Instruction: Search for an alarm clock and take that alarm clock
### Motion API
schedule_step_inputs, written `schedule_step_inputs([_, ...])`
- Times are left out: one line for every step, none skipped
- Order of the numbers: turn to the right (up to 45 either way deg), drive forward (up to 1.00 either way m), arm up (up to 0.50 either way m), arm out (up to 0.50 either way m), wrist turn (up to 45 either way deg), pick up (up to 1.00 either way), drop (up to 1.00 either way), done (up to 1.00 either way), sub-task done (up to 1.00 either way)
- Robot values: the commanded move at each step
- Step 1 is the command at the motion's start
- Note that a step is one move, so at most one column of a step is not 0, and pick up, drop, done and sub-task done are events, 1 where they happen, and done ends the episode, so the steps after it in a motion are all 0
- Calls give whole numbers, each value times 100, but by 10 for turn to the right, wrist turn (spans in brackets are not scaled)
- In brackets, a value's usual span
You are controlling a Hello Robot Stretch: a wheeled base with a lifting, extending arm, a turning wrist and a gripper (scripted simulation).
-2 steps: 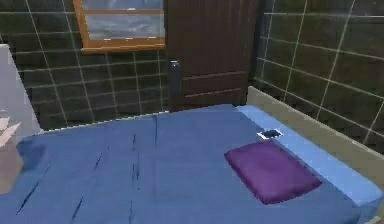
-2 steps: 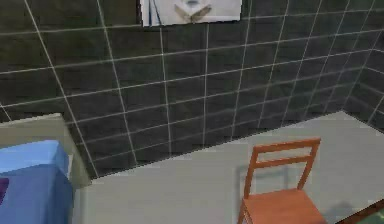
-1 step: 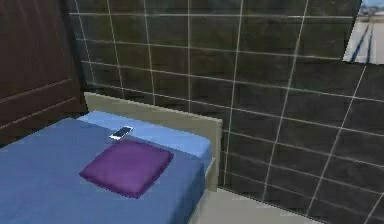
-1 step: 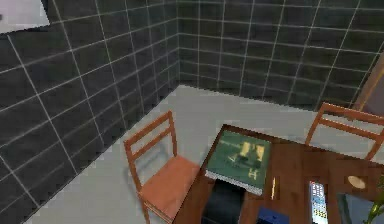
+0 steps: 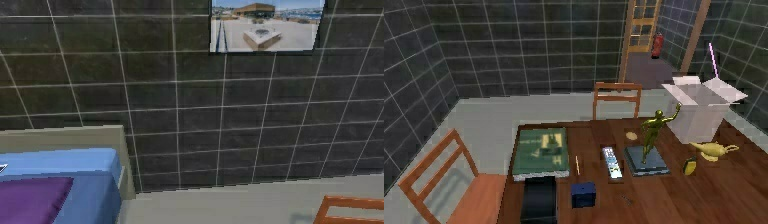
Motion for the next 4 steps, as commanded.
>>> schedule_step_inputs([0, 0, 50, 0, 0, 0, 0, 0, 0])
schedule_step_inputs([0, 0, 22, 0, 0, 0, 0, 0, 0])
schedule_step_inputs([0, 0, 0, 18, 0, 0, 0, 0, 0])
schedule_step_inputs([0, 0, 0, 0, 450, 0, 0, 0, 0])
